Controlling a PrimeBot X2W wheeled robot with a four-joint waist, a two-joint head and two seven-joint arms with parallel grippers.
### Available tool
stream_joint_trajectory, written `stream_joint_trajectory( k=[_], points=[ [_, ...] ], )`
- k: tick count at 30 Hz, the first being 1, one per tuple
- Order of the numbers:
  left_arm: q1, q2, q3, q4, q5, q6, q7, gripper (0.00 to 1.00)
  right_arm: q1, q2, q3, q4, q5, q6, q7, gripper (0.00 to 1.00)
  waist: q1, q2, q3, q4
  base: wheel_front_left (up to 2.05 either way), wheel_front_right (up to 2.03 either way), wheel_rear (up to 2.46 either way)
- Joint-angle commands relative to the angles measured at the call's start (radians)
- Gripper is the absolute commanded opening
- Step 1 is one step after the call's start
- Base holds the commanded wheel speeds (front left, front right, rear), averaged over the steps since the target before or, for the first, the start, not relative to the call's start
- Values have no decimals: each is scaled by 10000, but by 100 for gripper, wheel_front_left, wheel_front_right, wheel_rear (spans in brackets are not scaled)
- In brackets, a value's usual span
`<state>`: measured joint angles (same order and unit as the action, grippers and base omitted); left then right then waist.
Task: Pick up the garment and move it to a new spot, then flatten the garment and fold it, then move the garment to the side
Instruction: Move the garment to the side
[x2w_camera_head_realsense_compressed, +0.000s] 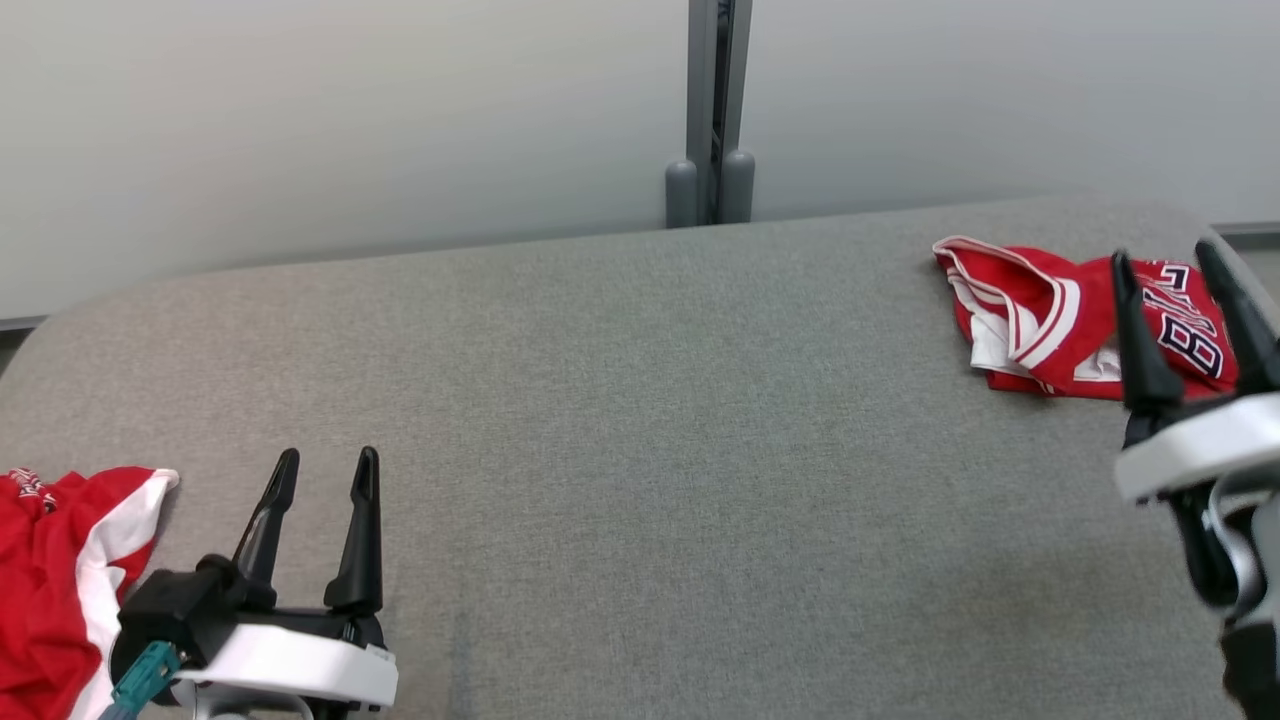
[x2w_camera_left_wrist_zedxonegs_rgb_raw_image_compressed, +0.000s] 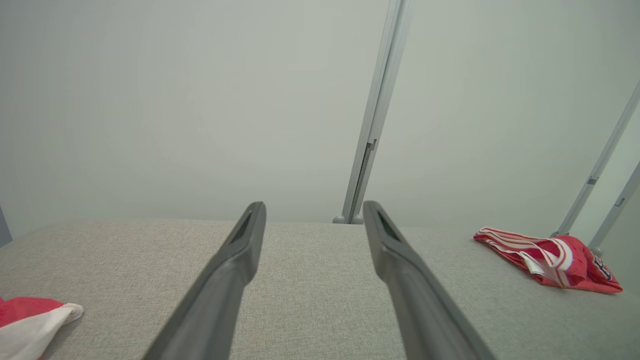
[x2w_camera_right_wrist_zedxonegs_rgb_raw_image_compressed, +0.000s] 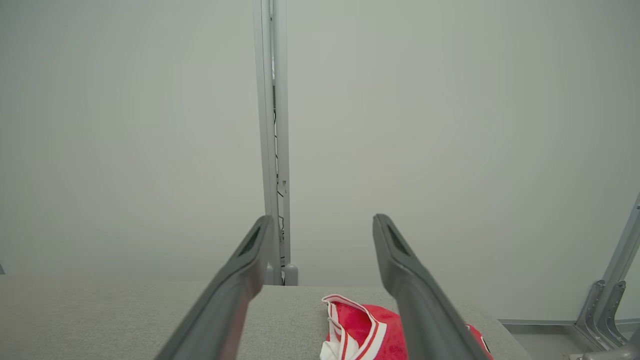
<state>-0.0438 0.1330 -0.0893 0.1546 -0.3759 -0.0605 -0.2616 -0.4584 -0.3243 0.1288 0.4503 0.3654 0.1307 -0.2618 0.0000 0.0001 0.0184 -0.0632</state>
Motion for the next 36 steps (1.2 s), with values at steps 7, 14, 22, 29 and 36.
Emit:
stream_joint_trajectory(
  k=[7, 14, 22, 29, 36],
  points=[
    [512, -161, 292, -289, -189, 111, -43, 100, 2385, 712, -665, -1976, -270, 1, -41, 100, 0, -1, -373, 326, 0, 0, 0],
    [814, -245, 493, -220, -129, 8, -43, 100, 3915, 1338, -1071, -3124, -564, 1, -41, 100, 0, -1, -468, 444, 0, 0, 0],
    [1134, -480, 552, -49, 444, -29, -43, 100, 4819, 1819, -1235, -3561, -1021, 1, -41, 100, 0, -1, -481, 573, 0, 0, 0],
    [963, -625, 659, 73, 785, -177, -44, 100, 4878, 2015, -1140, -3571, -1327, 1, -41, 100, 0, -1, -469, 581, 0, 0, 0],
    [856, -688, 781, 150, 960, -300, -44, 100, 4858, 2049, -995, -3354, -1155, 1, -41, 100, 0, -1, -463, 568, 0, 0, 0]
  ],
)
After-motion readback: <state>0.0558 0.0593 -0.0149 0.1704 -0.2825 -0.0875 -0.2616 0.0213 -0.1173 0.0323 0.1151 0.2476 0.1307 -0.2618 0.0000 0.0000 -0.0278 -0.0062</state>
